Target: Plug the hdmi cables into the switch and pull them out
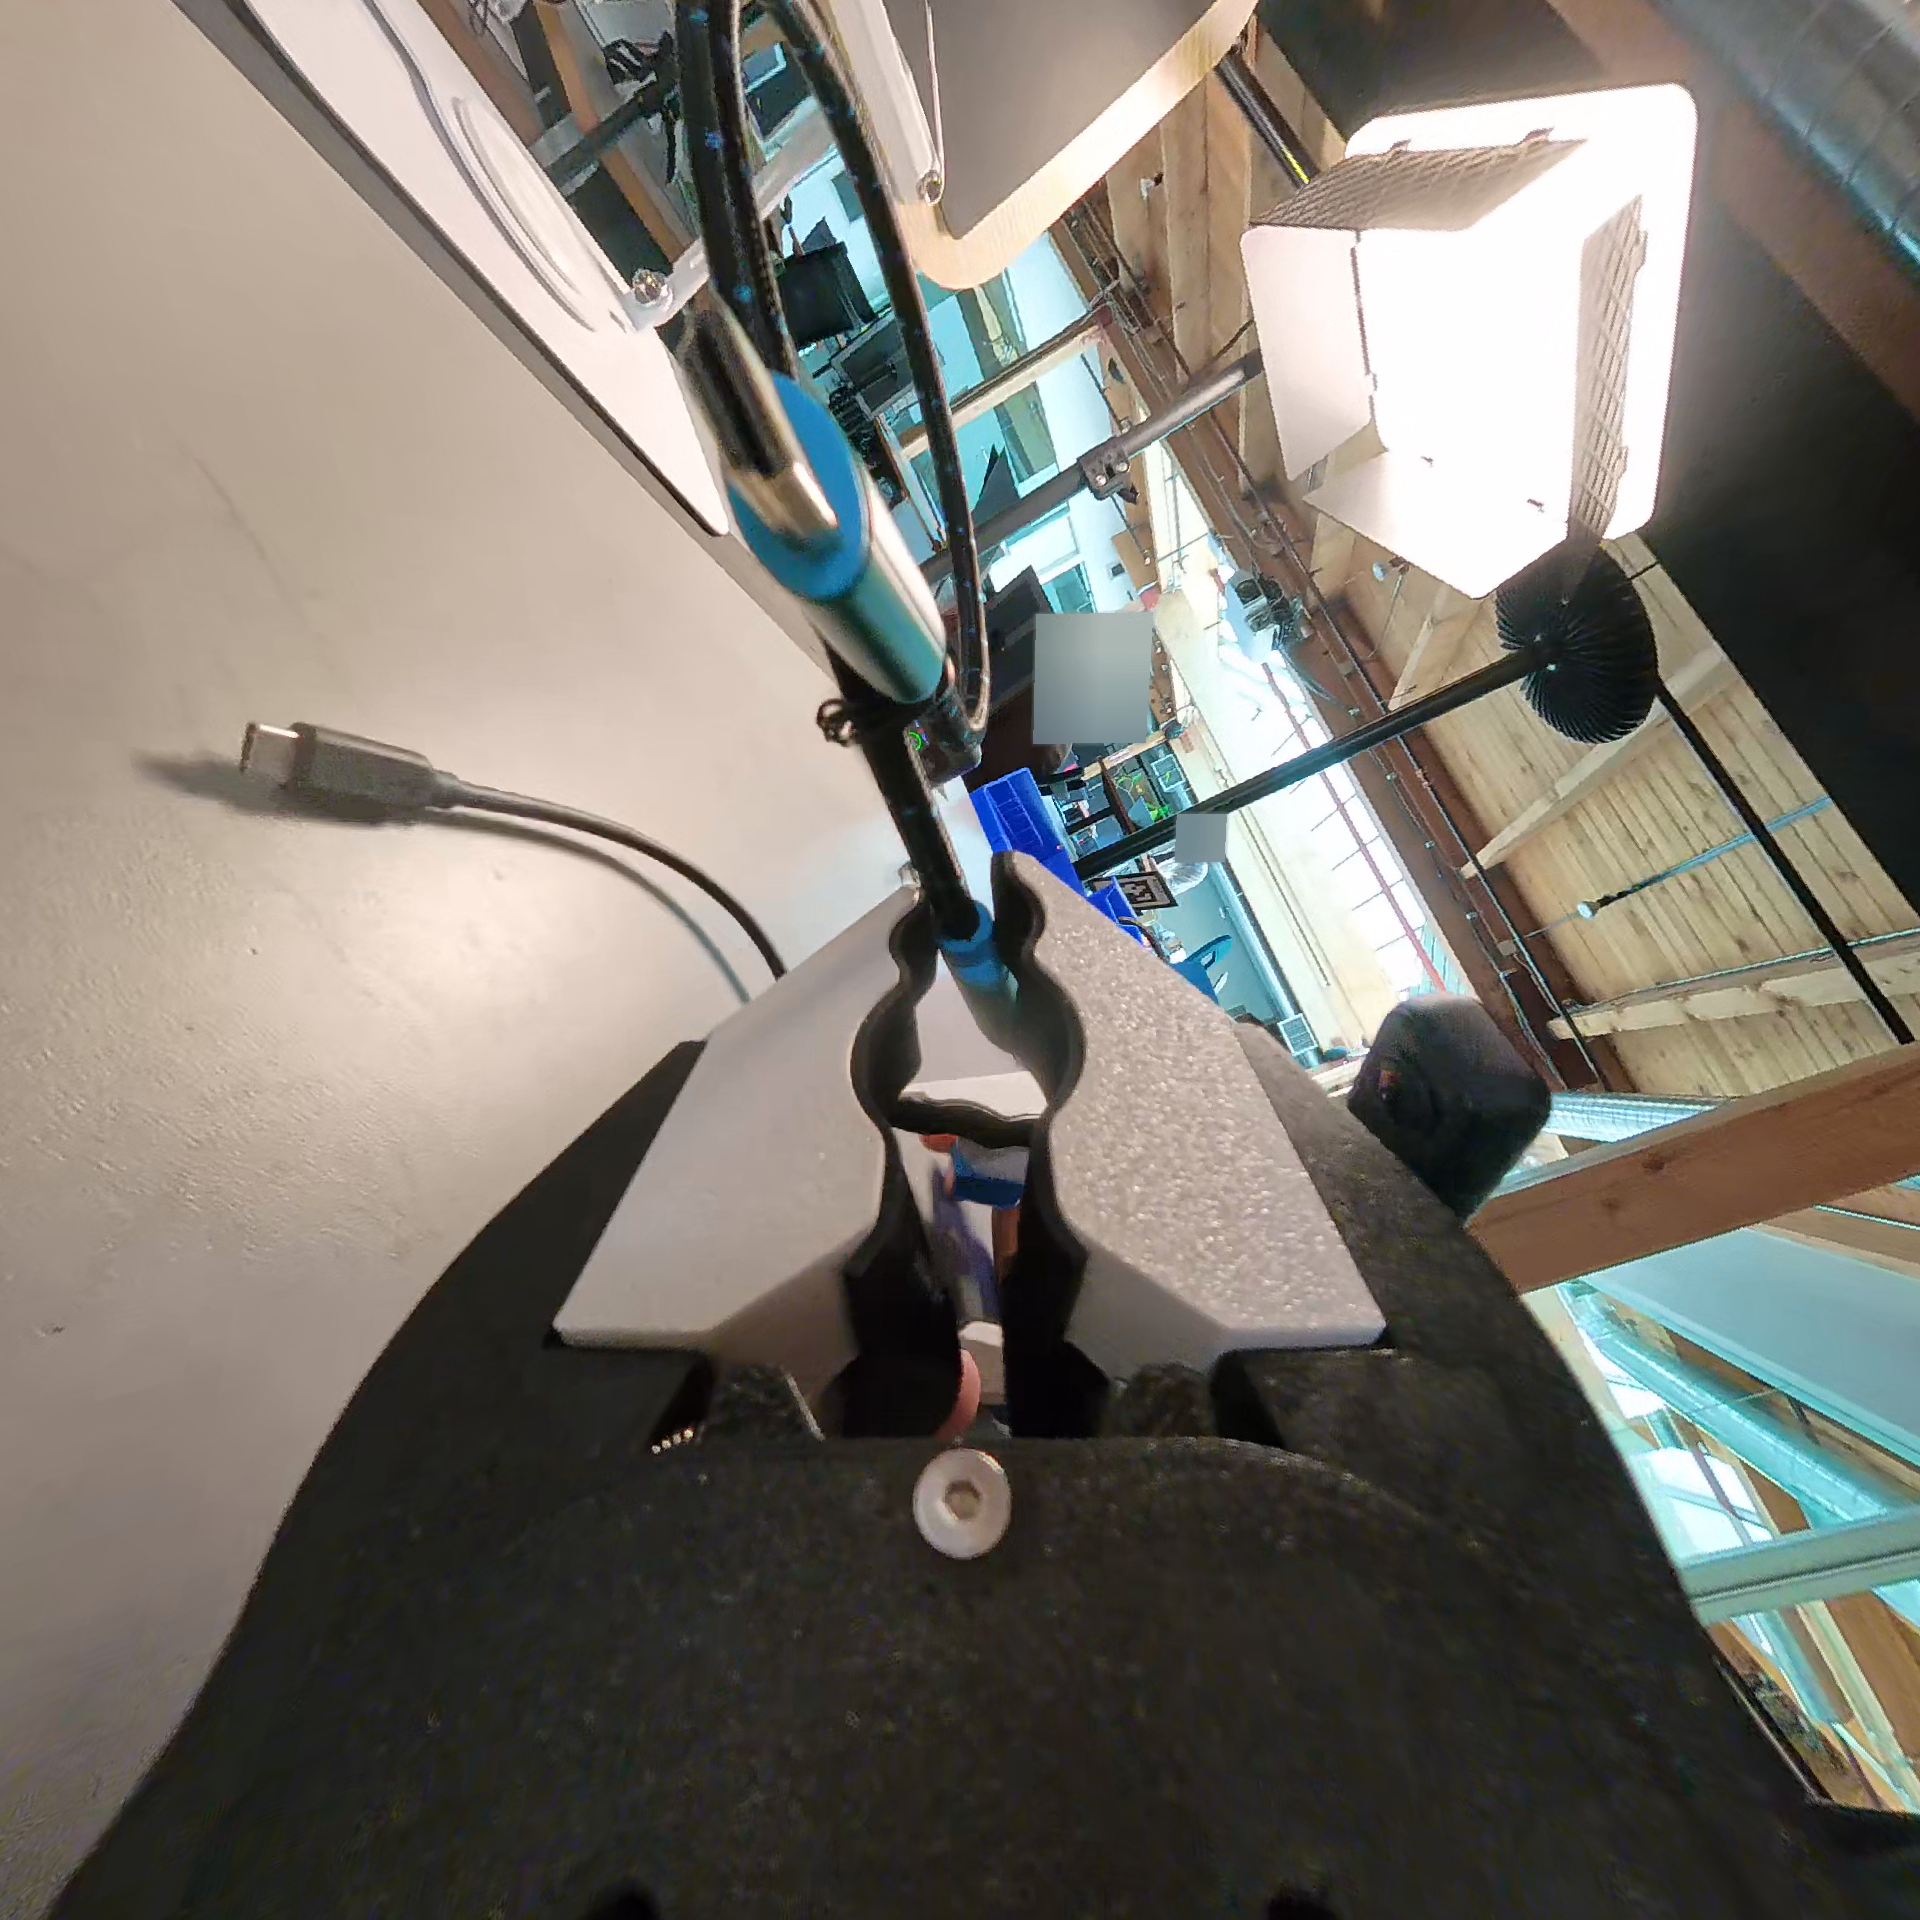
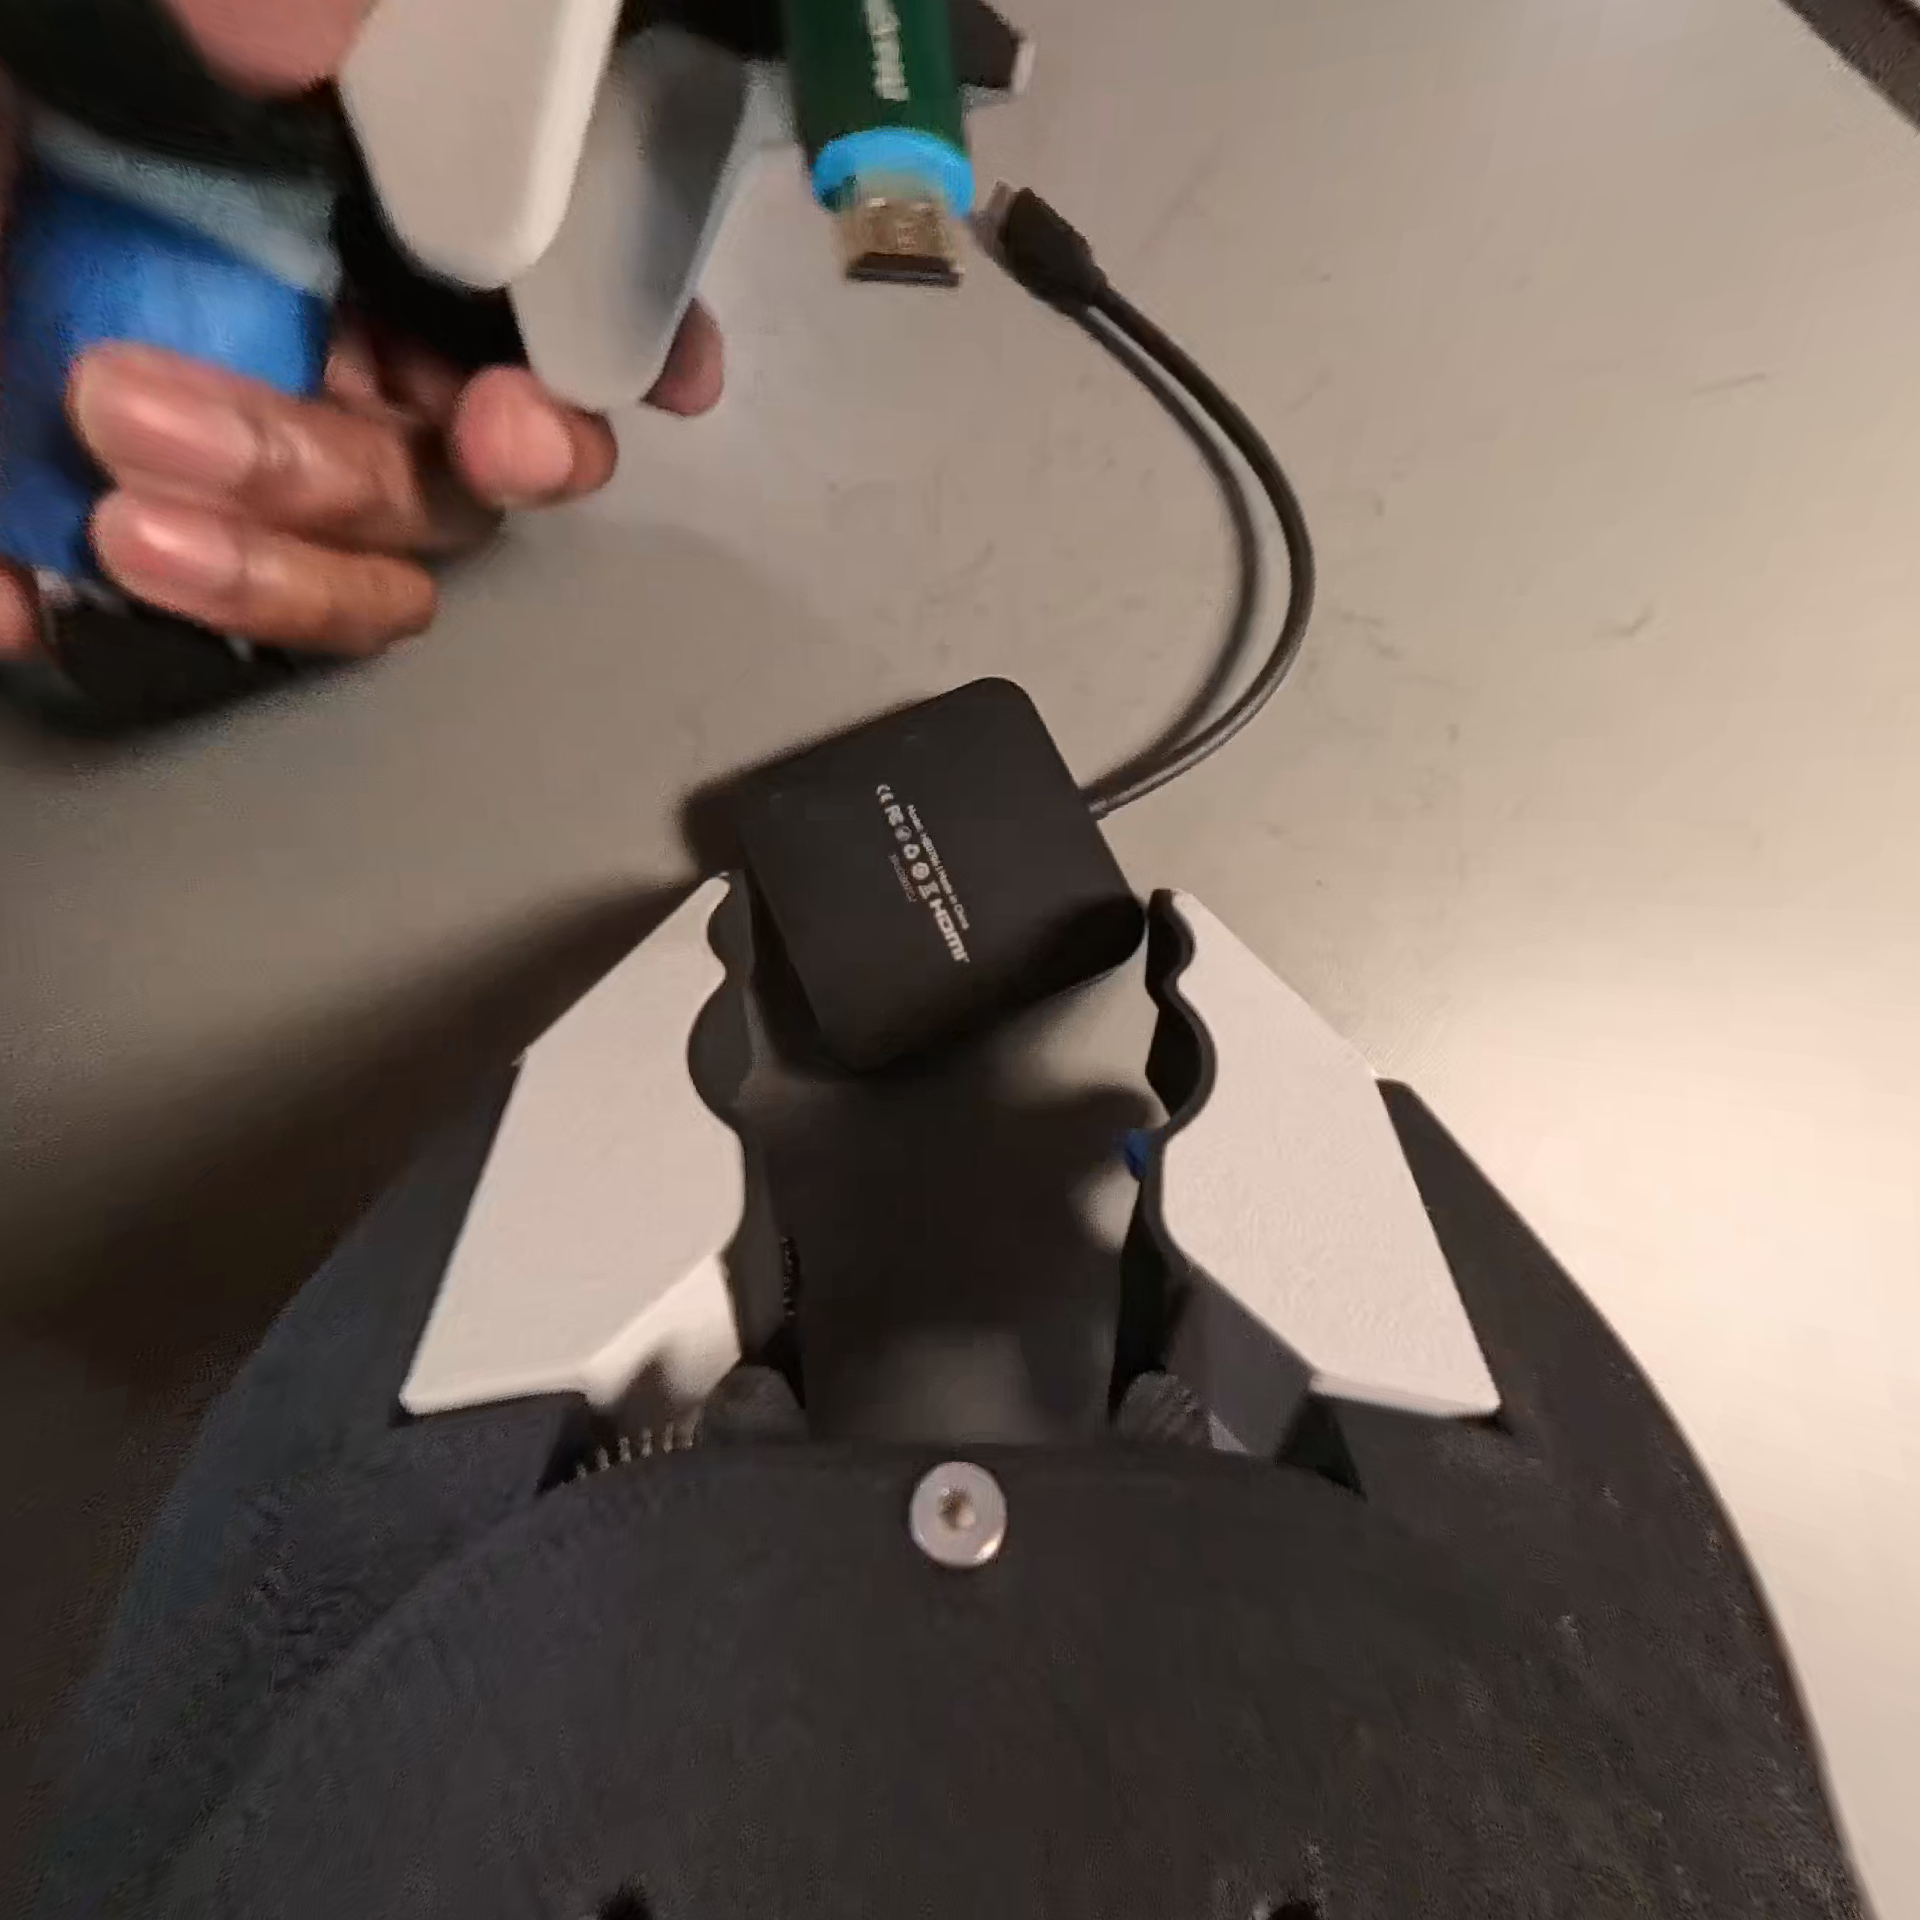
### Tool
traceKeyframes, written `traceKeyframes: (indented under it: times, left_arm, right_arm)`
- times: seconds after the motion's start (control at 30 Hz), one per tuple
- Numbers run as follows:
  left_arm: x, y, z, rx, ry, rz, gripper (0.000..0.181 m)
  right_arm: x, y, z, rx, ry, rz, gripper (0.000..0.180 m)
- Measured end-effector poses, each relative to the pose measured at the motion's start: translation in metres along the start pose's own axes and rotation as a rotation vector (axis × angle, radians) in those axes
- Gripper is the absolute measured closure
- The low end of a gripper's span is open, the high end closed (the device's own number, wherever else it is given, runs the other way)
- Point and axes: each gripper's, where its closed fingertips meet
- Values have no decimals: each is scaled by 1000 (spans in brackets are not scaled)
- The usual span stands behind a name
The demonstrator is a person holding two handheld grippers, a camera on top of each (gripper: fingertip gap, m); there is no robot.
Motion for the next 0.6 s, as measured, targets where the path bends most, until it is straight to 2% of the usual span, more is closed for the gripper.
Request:
traceKeyframes:
  times: [0.13,0.2,0.27,0.33,0.47,0.6]
  left_arm:
    - [-3,-1,-1,11,-27,-19,171]
    - [-6,-2,-2,21,-42,-34,171]
    - [-8,-3,-3,28,-61,-41,172]
    - [-8,-3,-4,43,-95,-45,171]
    - [0,-1,-3,59,-153,-20,170]
    - [3,0,1,52,-167,-5,171]
  right_arm:
    - [4,0,6,-23,159,-42,87]
    - [3,-5,4,22,172,-79,83]
    - [2,-8,-2,101,131,-105,95]
    - [4,-9,3,79,119,-82,106]
    - [12,-6,6,46,13,69,108]
    - [35,18,13,24,-69,288,109]
Point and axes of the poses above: each gripper's, where its closed fingertips meet, y back along the fingers, x out of its top, z = x × y across the jaws, and after that the axes turned 4 degrees about x, right-handed
